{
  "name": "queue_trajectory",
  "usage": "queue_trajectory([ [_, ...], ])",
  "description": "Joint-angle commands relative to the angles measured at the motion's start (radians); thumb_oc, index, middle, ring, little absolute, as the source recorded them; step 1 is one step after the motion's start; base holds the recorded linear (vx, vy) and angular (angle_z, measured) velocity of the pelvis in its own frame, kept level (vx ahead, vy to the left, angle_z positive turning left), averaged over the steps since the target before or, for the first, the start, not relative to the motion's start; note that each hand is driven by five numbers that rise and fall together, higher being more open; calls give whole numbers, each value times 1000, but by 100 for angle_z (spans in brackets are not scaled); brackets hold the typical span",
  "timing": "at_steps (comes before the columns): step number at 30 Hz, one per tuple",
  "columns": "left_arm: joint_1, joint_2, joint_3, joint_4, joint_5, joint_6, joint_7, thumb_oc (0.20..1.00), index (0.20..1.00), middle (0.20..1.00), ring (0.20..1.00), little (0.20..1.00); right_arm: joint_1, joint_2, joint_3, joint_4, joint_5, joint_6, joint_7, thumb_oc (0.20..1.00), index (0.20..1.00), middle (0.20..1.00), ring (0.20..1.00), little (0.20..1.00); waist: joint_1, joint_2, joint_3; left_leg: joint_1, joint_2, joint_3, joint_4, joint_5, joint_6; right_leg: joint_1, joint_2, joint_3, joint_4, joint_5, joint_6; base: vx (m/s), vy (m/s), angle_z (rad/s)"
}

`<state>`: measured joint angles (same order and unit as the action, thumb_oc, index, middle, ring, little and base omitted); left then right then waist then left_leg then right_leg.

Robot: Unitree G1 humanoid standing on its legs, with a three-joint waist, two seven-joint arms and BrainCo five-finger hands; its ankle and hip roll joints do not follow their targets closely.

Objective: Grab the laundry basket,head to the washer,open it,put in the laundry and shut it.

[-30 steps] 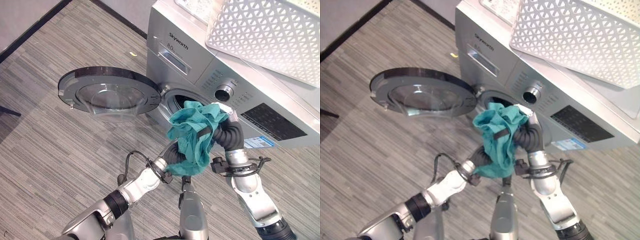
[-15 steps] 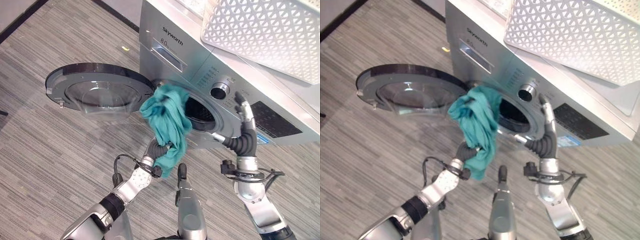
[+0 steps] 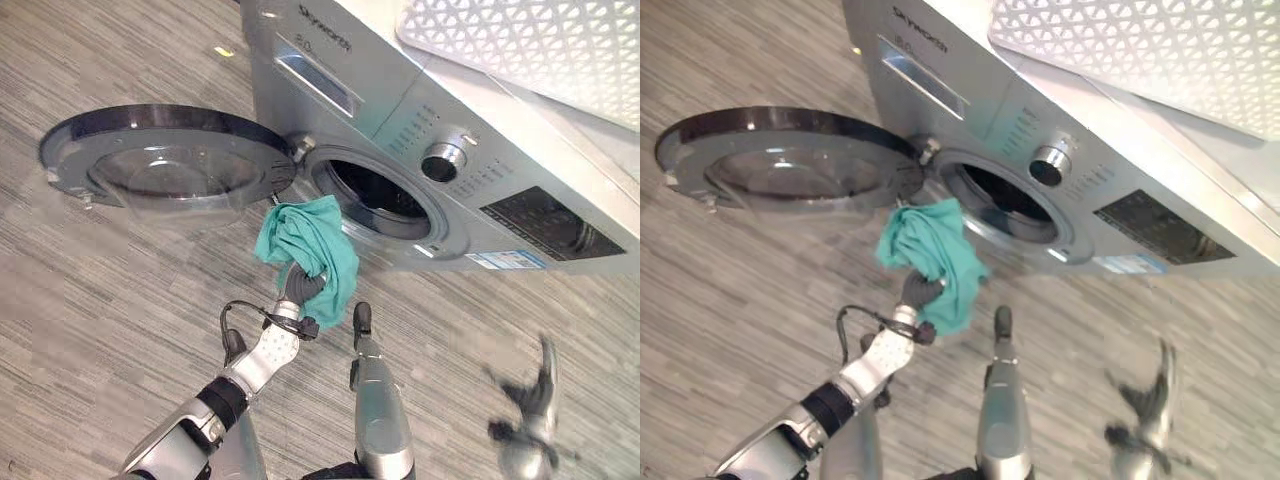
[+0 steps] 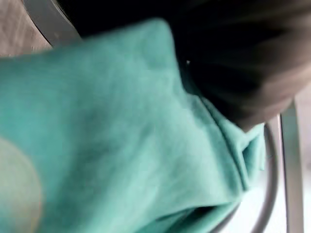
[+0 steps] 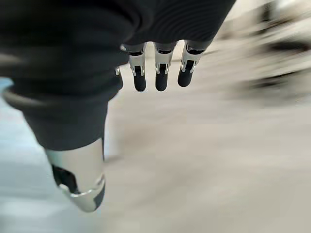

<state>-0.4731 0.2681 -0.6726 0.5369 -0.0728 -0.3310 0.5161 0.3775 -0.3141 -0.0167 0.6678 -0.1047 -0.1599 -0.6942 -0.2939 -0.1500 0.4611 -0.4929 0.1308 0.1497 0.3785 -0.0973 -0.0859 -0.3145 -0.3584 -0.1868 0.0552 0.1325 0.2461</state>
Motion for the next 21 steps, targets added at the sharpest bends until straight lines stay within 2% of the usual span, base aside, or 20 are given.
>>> queue_trajectory([
  [1,14,-56,23,-47,-7,-70,-26,200,200,200,200,200,16,-51,-41,-90,101,-20,20,1000,1000,1000,1000,1000,1,47,-40,109,180,71,-83,-12,-110,-140,4,18,7,17,-13,-15,-15,-14],
  [2,7,-65,25,-27,-24,-72,-44,200,200,200,200,200,-5,-22,-54,32,164,-29,42,1000,1000,1000,1000,1000,0,47,-29,109,180,73,-81,-11,-112,-141,2,21,10,18,-14,-25,-20,-6],
  [5,-11,-86,33,4,-58,-75,-57,200,200,200,200,200,-43,-4,-46,97,233,-48,73,1000,1000,1000,1000,1000,-2,49,-11,103,179,79,-78,-9,-113,-152,1,29,14,21,-15,-34,-14,-6],
  [13,-132,-160,93,148,-140,-88,-6,200,200,200,200,200,-91,-32,24,-56,265,-96,99,1000,1000,1000,1000,1000,-27,40,27,57,193,108,-68,-2,-120,-232,10,56,32,27,-18,-34,-19,-12],
  [17,-199,-191,162,212,-235,-112,13,200,200,200,200,200,-94,-46,51,-99,261,-106,100,1000,1000,1000,1000,1000,-45,39,42,8,206,120,-71,8,-125,-305,21,66,50,27,-21,-41,-56,-8],
  [21,-269,-174,223,241,-281,-125,40,200,200,200,200,200,-78,-50,69,-119,265,-116,106,1000,1000,1000,1000,1000,-63,36,44,-37,218,125,-78,20,-131,-370,33,71,75,21,-23,-24,-69,-4],
])
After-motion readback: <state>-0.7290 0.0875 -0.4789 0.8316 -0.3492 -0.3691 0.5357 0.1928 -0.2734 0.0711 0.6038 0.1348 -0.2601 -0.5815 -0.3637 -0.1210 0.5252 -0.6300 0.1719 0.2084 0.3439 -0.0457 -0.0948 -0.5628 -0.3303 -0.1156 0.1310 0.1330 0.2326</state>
